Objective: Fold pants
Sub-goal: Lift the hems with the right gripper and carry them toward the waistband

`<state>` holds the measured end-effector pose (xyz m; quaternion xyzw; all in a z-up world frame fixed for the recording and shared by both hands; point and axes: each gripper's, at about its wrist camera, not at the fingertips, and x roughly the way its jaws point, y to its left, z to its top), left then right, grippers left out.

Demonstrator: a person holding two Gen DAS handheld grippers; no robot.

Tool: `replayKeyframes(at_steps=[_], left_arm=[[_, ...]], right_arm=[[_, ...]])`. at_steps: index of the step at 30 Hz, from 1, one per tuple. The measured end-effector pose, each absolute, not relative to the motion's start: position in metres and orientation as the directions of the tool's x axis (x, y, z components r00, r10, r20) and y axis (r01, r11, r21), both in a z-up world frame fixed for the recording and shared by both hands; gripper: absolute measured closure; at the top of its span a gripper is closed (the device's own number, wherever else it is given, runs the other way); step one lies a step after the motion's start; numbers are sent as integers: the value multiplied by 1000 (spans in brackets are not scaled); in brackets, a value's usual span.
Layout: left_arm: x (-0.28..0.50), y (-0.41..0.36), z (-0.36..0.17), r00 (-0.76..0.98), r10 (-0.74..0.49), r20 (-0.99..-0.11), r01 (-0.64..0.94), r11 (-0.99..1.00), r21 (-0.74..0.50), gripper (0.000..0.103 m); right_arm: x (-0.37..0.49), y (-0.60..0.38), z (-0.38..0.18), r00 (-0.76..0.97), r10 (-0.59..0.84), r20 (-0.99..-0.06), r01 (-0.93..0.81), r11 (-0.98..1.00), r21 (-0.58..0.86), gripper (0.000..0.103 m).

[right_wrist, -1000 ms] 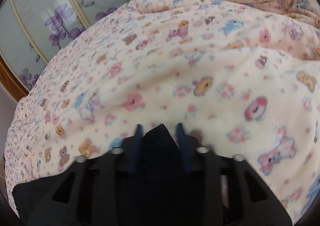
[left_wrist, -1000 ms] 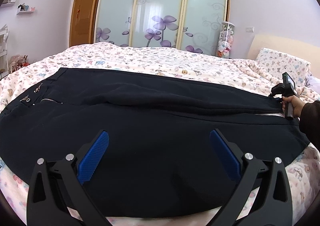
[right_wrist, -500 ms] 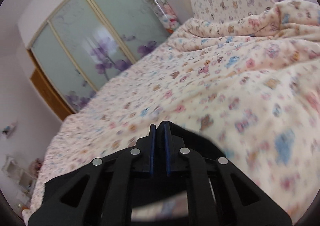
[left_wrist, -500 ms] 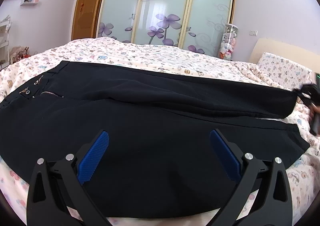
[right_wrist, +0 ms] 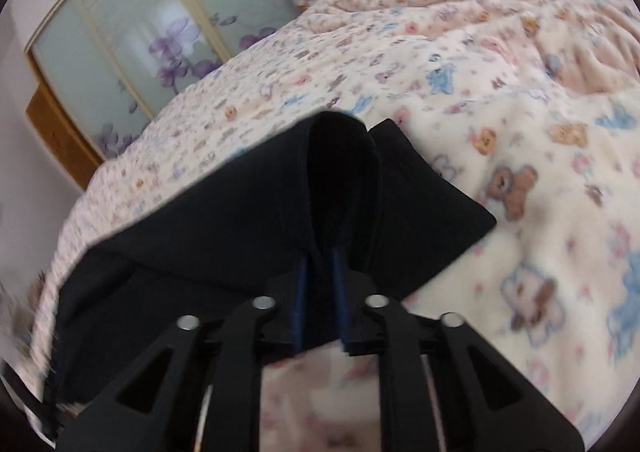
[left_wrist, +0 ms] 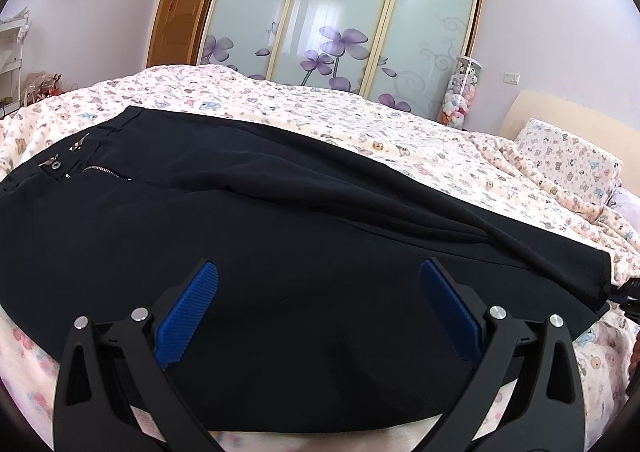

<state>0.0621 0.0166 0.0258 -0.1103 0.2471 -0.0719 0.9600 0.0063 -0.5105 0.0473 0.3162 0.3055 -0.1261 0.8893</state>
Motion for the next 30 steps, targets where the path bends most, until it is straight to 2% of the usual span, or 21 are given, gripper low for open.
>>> replayKeyframes(at_steps=[1, 2, 3, 5, 6, 7, 10, 12, 14, 18, 20, 21, 22, 26, 28, 30], left_arm=[[62, 17, 26, 867, -194, -459, 82, 964, -252, 2], [63, 18, 25, 866, -195, -460, 80, 963, -256, 2], [63, 18, 25, 865, -196, -462, 80, 963, -259, 2], [64, 18, 24, 863, -198, -465, 79, 962, -263, 2], [64, 18, 24, 862, -198, -467, 79, 962, -262, 2], [64, 18, 24, 861, -198, -468, 79, 962, -261, 2], [65, 19, 24, 860, -199, -470, 80, 962, -261, 2], [65, 19, 23, 858, -200, -473, 80, 962, -261, 2], [66, 19, 23, 857, -202, -475, 81, 962, -262, 2], [66, 18, 21, 853, -204, -480, 82, 962, -262, 2], [67, 19, 20, 851, -206, -483, 83, 961, -264, 2], [68, 19, 20, 849, -209, -486, 84, 960, -267, 2], [68, 19, 20, 847, -212, -487, 85, 959, -270, 2], [69, 28, 18, 839, -232, -492, 82, 948, -306, 2], [68, 39, 20, 821, -277, -499, 85, 924, -373, 2], [64, 58, 26, 813, -336, -475, 88, 878, -471, 2]], right_arm=[[3, -511, 52, 803, -11, -596, 405, 745, 530, 43], [0, -510, 56, 830, 28, -557, 378, 707, 598, 35], [-1, -508, 57, 852, 88, -516, 337, 662, 669, 33], [2, -505, 54, 863, 174, -474, 300, 579, 758, 42], [7, -502, 48, 860, 223, -459, 292, 522, 801, 53], [11, -500, 43, 852, 258, -456, 299, 475, 828, 55], [24, -492, 19, 815, 336, -472, 371, 323, 870, 58], [33, -490, 7, 788, 305, -535, 450, 308, 838, 58], [38, -496, -3, 785, 266, -560, 498, 268, 825, 58], [42, -505, -19, 803, 199, -561, 534, 175, 827, 58], [48, -509, -16, 799, 138, -586, 553, 216, 805, 76], [52, -512, -13, 799, 113, -591, 552, 249, 795, 93], [55, -513, -9, 813, 102, -574, 534, 265, 803, 95], [39, -509, 38, 932, 26, -361, 318, 417, 851, 98], [25, -506, 49, 948, -20, -318, 289, 473, 832, 99], [11, -513, 34, 952, -39, -305, 290, 439, 850, 99]])
